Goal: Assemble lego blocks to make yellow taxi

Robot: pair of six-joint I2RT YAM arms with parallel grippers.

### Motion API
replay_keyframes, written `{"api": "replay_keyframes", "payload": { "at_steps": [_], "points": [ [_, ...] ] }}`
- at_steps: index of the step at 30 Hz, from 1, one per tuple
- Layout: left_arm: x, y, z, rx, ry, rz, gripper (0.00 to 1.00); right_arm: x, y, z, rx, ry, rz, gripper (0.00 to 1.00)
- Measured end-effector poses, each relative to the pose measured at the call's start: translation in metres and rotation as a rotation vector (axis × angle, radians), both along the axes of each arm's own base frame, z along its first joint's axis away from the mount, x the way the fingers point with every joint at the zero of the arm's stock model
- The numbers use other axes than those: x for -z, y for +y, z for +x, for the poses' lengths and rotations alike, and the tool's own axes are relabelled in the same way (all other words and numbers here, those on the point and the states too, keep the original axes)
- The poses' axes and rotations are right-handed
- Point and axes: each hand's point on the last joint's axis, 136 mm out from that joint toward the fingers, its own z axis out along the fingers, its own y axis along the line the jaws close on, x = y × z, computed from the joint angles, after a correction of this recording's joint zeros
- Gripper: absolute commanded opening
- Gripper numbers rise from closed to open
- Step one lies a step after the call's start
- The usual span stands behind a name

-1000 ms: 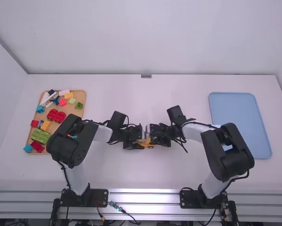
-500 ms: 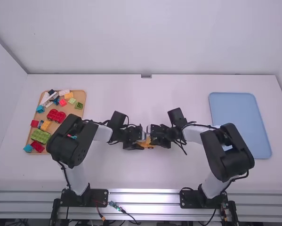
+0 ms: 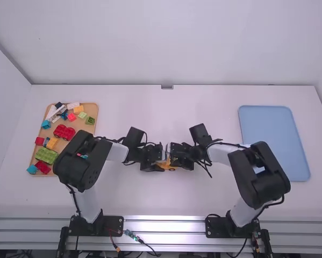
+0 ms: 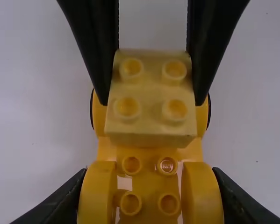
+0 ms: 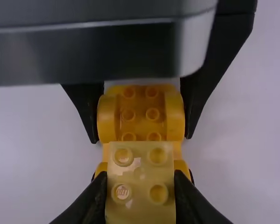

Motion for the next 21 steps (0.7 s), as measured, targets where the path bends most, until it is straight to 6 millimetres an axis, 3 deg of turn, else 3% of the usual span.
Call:
{"api": "replay_keyframes", "payload": {
  "at_steps": [9,16,21],
  "points": [
    [-0.0002,-0.0001,-0.0003,0.004,-0.002,-0.002,0.24,-0.0001,-0.0013,-0.0017,0.012,0.017,-0.008,0.01],
    [-0.0001,-0.0001,-0.0007,0.006,-0.002,-0.001,0.25,0.0001,-0.0015,-0.0019,0.012,0.019,-0.009,0.14],
    [-0.0001,-0.0001,-0.0007,0.006,-0.002,-0.001,0.26,0.0002,-0.0017,-0.0016,0.013,0.017,-0.011,0.31]
  ]
}}
